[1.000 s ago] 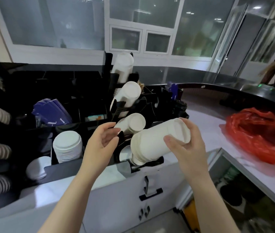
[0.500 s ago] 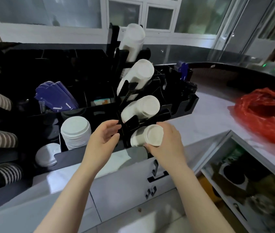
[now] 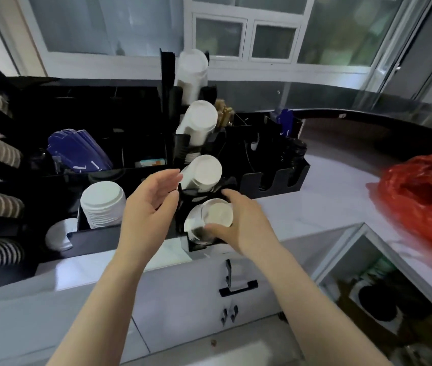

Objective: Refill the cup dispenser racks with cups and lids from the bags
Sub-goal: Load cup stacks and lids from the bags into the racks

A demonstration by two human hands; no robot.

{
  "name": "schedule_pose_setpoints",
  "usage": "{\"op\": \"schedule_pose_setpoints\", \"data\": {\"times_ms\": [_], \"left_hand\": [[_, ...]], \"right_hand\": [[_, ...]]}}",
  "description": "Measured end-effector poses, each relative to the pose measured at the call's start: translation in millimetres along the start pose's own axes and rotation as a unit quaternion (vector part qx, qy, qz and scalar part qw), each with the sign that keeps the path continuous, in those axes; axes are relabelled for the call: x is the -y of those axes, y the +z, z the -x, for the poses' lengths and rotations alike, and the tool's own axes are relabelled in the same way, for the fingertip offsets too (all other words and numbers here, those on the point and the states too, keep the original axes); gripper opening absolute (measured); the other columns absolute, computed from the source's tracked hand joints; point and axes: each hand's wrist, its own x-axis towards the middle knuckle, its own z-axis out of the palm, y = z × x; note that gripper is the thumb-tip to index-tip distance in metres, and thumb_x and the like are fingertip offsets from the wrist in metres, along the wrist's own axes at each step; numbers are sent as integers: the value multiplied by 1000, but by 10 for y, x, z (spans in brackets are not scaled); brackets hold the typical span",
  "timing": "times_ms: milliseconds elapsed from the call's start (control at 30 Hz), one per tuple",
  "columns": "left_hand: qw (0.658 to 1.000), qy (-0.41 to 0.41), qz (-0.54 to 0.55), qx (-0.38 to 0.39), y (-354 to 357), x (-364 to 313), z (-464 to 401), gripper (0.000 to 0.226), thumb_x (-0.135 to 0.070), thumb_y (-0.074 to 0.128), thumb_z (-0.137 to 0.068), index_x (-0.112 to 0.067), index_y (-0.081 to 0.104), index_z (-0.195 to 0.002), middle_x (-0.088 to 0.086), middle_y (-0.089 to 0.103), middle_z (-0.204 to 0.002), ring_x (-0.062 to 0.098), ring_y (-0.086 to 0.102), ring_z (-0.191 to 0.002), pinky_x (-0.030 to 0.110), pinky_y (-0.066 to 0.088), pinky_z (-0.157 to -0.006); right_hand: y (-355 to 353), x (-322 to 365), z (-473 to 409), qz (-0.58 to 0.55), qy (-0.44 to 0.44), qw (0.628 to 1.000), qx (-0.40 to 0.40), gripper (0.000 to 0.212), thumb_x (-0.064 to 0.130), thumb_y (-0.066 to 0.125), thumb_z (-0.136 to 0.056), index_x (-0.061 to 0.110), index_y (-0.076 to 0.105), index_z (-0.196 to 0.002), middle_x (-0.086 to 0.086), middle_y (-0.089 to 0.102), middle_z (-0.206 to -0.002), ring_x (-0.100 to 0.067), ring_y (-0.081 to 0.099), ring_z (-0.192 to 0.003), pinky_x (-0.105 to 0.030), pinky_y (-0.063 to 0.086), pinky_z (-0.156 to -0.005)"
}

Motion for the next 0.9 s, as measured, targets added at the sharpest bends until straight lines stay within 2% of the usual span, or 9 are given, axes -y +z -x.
{"op": "schedule_pose_setpoints", "data": {"times_ms": [100, 200, 300, 433, 500, 633, 767, 900], "left_hand": [[999, 16, -2, -44, 292, -169, 81, 41, 2, 51, -92, -33, 60, -111, -13, 67, -112, -3, 60, -107, 8, 44, -88], [998, 11, -22, -66, 513, -252, 133, 40, 3, 52, -91, -30, 59, -113, -11, 66, -113, -1, 60, -109, 13, 46, -92], [995, -6, -53, -81, 600, -267, 181, 40, 2, 52, -91, -29, 59, -115, -12, 65, -116, -1, 58, -112, 17, 45, -97], [992, -18, -78, -97, 569, -227, 197, 44, 2, 51, -91, -37, 58, -110, -14, 65, -115, -2, 57, -112, 16, 45, -96], [991, -25, -88, -101, 563, -175, 184, 43, 2, 51, -91, -35, 58, -112, -14, 65, -115, -1, 58, -112, 15, 44, -94], [988, -23, -103, -114, 547, -77, 115, 40, 5, 50, -91, -26, 58, -114, -9, 65, -114, -2, 59, -110, 11, 44, -92], [984, -26, -131, -116, 552, -58, 140, 38, 3, 50, -91, -24, 60, -116, -12, 66, -114, -2, 58, -110, 11, 44, -93], [981, -16, -138, -138, 596, -83, 178, 43, 2, 52, -91, -34, 60, -112, -14, 66, -114, 3, 59, -113, 23, 46, -97]], "right_hand": [[-146, -114, 9, -3, -70, 996, 53, 69, 38, 71, -80, 31, 41, -141, 5, 48, -139, -19, 44, -128, -34, 40, -100], [-98, -102, -58, 12, -124, 986, 110, 59, 28, 75, -79, 28, 51, -133, 0, 56, -131, -21, 53, -118, -39, 48, -95], [23, -89, -167, 63, -142, 985, 76, 46, 24, 73, -78, 22, 58, -121, -3, 62, -117, -26, 58, -104, -39, 52, -85], [38, -145, -292, 15, -142, 988, 60, 60, 27, 71, -80, 23, 48, -135, 0, 58, -128, -24, 54, -116, -33, 45, -90], [7, -186, -304, -1, -147, 987, 62, 62, 32, 70, -82, 22, 45, -138, 0, 55, -132, -21, 53, -117, -31, 43, -91], [-7, -252, -223, 22, -224, 974, 26, 49, 29, 63, -87, 15, 53, -133, -1, 50, -131, -21, 52, -115, -28, 41, -86], [-94, -287, -201, 12, -279, 960, -7, 36, 25, 58, -93, 15, 59, -128, 0, 57, -126, -21, 51, -113, -29, 43, -87], [-241, -350, -228, -70, -326, 942, -24, 24, 18, 67, -88, 9, 71, -110, -4, 69, -108, -23, 61, -103, -31, 47, -86]]}}
